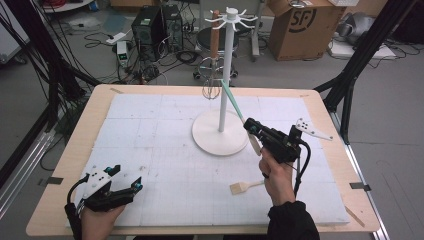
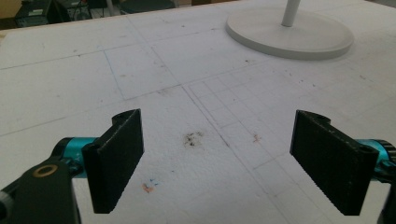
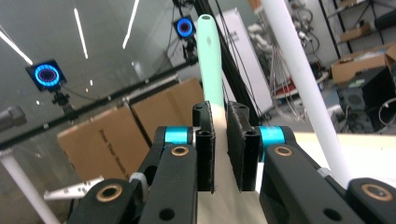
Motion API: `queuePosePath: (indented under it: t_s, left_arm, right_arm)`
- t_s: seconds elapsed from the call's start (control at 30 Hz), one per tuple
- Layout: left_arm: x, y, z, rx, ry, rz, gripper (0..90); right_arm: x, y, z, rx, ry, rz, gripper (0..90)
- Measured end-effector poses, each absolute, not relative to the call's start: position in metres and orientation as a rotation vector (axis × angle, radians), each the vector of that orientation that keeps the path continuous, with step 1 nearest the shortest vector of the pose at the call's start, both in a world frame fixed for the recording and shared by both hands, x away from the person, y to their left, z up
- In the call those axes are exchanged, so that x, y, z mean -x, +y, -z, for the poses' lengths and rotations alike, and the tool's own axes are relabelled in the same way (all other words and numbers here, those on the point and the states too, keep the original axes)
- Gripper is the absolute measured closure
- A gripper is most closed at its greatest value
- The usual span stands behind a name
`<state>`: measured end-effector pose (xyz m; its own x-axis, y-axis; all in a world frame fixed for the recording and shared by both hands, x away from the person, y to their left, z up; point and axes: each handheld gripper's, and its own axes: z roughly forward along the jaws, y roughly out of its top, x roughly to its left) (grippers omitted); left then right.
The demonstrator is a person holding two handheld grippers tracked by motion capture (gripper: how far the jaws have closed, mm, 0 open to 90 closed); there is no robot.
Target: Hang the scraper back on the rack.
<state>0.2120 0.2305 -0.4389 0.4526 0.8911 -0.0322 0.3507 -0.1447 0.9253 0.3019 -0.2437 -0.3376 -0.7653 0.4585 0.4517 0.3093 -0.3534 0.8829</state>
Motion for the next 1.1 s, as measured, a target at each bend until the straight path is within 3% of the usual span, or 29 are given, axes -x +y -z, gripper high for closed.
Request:
queuePosePath:
  t_s: [1.1]
  left_arm:
    - [-0.212,0.230,0.439,-1.714,1.077,-0.683,18.0]
  right_arm:
    - [-0.307,-0.248,0.292,-0.933,1.488,-2.428,82.2]
